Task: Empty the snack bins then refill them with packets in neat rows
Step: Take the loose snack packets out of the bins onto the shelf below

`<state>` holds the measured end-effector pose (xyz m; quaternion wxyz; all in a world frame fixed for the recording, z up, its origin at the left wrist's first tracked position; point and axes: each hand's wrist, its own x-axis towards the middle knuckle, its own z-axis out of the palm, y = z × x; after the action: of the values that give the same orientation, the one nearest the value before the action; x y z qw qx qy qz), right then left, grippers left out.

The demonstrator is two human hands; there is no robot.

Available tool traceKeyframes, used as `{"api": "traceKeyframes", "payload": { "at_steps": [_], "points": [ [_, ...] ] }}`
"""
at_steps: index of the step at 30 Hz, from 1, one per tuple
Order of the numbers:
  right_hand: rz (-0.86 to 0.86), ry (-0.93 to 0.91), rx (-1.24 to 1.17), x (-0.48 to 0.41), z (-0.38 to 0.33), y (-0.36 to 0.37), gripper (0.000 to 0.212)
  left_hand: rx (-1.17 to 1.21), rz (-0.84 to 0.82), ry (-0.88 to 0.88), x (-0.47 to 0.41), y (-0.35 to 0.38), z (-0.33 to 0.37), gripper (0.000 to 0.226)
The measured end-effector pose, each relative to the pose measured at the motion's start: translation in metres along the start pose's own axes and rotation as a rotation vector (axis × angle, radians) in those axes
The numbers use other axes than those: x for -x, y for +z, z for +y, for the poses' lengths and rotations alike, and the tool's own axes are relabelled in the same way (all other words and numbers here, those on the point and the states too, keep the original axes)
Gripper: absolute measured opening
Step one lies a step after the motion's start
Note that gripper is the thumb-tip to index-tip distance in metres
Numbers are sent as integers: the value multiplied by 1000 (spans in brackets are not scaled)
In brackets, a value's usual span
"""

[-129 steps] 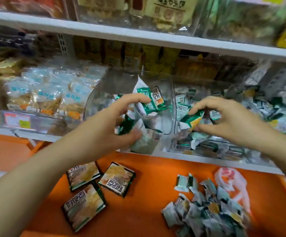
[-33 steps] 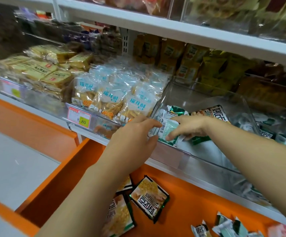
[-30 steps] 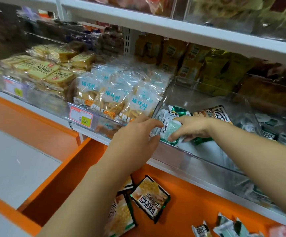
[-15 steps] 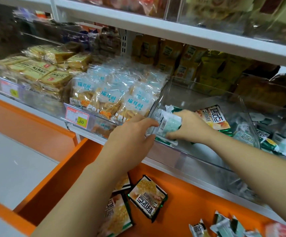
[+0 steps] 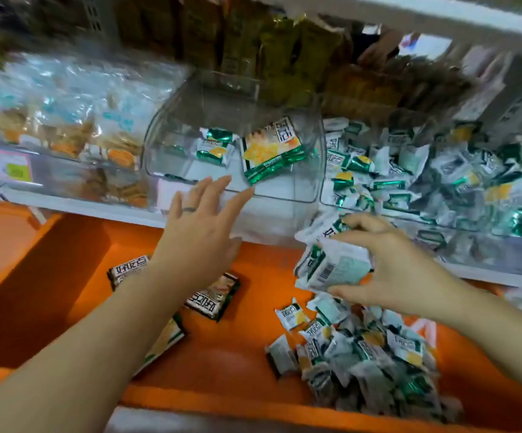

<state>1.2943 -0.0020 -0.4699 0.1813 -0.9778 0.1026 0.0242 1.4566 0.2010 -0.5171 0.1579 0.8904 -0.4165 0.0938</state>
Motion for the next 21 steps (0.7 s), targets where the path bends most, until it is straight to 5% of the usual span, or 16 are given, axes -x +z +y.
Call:
{"api": "traceKeyframes", "payload": {
  "at_steps": [4,8,12,15,21],
  "points": [
    [-235,197,141,22,71,66,73,-158,-113,-15,6,19,11,76],
    [-355,271,168,32,121,117,52,-128,-64,-8,7,25,14,77],
    [-466,354,244,40,133,127,86,-136,-73,2,7,30,15,80],
    [-384,301,123,41,117,107,84,-118,-72,-9,8,27,14,77],
    [-33,-17,-105,11,27,16,38,-46,30,18,-2,-2,5,51]
  ]
}}
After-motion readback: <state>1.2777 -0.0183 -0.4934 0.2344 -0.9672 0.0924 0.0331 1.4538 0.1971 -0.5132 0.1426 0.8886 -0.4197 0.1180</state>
